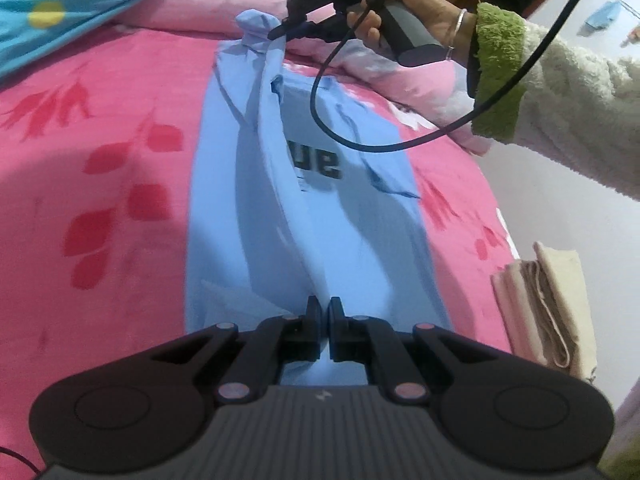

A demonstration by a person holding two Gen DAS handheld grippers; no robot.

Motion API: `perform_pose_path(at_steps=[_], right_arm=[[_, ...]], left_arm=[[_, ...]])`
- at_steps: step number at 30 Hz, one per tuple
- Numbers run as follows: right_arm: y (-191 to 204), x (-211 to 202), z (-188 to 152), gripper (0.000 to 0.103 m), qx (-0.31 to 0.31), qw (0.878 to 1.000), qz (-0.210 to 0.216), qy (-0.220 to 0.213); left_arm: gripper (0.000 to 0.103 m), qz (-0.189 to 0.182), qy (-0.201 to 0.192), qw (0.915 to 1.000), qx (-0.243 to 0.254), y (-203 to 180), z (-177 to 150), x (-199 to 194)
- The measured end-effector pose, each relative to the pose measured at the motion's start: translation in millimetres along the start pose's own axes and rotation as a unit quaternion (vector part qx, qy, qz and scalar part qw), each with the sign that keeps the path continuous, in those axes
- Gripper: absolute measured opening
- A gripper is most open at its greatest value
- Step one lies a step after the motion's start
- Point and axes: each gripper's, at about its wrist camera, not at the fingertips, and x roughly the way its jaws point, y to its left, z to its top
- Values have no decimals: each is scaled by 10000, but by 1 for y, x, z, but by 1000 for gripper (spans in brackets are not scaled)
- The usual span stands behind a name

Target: Fold clothes

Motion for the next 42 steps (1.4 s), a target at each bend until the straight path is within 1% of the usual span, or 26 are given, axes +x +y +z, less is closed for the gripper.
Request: perform_pose_path(at_steps=[10,19,28,31,42], right_arm=[[-78,-35,-8,5,283,9993,-126,-188],[-140,-46,-9,5,576,9978,-216,-257],[-187,-49,-16,5,823,9961,-204,-253],[-198,-49,-19,5,901,9954,-184,-250],[-226,-51,-27,5,1121,9932,-134,-267]], left_arm=[[4,-319,217,9988,291,-49,2,33],[4,-478,382,9969,490,-82,5,62],[4,-500,601,9946,687,-85,4,61],[4,-491,680,9937,743,-89,4,67],[4,-538,877,9903,932,-87,8,66]])
